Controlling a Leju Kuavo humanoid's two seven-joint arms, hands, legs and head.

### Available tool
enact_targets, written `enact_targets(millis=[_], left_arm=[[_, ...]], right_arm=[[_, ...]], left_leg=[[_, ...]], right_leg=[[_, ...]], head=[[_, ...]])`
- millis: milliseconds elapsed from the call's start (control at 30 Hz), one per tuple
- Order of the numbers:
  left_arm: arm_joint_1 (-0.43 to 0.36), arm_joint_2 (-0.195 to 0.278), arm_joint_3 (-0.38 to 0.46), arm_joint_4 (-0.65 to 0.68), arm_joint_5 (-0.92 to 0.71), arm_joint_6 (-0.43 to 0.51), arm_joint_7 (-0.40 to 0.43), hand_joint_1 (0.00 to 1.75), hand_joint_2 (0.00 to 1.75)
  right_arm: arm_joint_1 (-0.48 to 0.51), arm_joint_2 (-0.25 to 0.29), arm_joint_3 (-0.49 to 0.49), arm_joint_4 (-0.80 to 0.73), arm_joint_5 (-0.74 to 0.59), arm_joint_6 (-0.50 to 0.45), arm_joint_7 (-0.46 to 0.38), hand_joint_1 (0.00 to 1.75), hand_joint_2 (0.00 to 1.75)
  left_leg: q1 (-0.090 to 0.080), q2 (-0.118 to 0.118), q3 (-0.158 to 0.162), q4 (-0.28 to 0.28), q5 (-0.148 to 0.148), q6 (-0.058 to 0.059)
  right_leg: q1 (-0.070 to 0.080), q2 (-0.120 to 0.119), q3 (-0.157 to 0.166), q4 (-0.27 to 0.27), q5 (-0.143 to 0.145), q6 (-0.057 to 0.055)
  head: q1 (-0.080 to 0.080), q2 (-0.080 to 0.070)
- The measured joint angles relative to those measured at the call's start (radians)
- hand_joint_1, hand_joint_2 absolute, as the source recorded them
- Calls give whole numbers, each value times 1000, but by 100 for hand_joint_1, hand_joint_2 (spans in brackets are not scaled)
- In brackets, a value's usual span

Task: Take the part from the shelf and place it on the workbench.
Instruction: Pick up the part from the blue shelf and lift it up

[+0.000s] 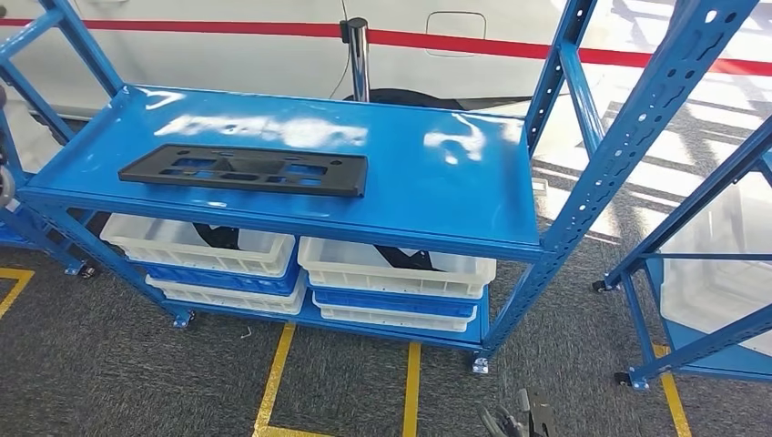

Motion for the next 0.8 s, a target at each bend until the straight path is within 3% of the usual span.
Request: enact_targets(millis=[333,800], left_arm=[[21,39,-96,-12,-108,-159,39,0,0],[171,94,-227,-10,-471,-439,60,0,0]], right_arm=[[-18,10,0,0,2,113,-42,0,175],[-53,37,0,-1,33,298,-96,0,175]], left_leg=[[0,0,-1,0,0,0],[0,0,-1,0,0,0]], right_leg=[[0,0,-1,0,0,0],[0,0,-1,0,0,0]], head=[[0,0],[0,0]])
